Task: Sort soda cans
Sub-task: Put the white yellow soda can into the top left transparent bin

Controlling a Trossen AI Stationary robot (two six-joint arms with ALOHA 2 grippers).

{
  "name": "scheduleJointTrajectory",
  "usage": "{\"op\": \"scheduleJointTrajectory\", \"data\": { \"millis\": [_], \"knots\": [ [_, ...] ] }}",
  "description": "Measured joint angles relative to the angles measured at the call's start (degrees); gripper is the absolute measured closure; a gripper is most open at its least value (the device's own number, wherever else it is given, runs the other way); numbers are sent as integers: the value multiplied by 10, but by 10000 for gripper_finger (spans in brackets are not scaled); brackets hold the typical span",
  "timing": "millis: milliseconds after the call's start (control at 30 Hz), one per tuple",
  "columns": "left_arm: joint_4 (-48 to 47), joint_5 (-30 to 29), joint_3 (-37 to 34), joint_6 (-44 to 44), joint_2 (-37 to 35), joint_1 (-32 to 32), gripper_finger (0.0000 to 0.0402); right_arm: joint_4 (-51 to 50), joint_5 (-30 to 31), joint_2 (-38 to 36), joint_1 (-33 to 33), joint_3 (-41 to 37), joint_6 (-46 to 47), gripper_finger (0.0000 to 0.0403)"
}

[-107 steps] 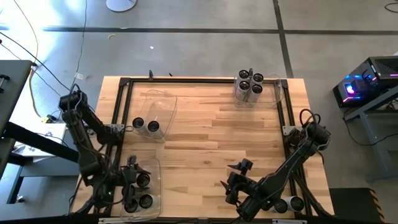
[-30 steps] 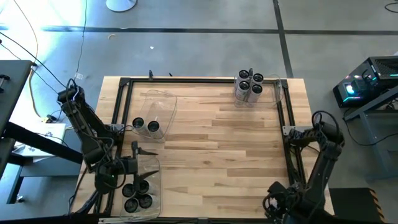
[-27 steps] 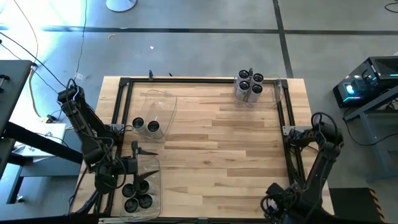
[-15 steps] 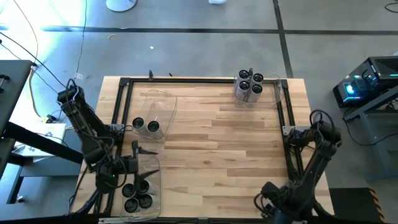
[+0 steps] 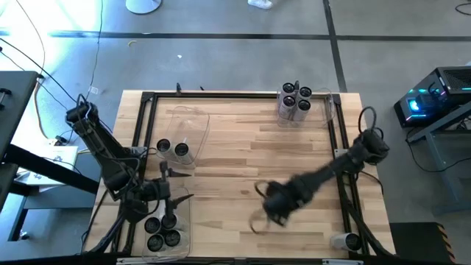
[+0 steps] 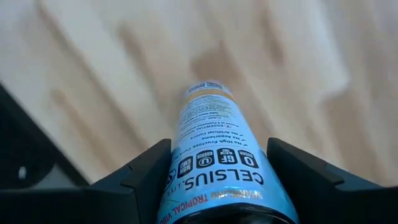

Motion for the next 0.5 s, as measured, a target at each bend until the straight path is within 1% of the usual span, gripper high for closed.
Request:
{"op": "scheduleJointTrajectory", "data": {
  "millis": [133,233,367,500],
  "knots": [
    [-1,1,0,0,0,15,106,48,8,0,-92,0,-85,171],
    [-4,1,0,0,0,25,106,83,16,0,-144,0,-125,171],
    [-6,1,0,0,0,33,106,99,22,0,-184,0,-126,171],
    [-6,1,0,0,0,36,106,100,22,0,-201,0,-124,171]
  ]
}}
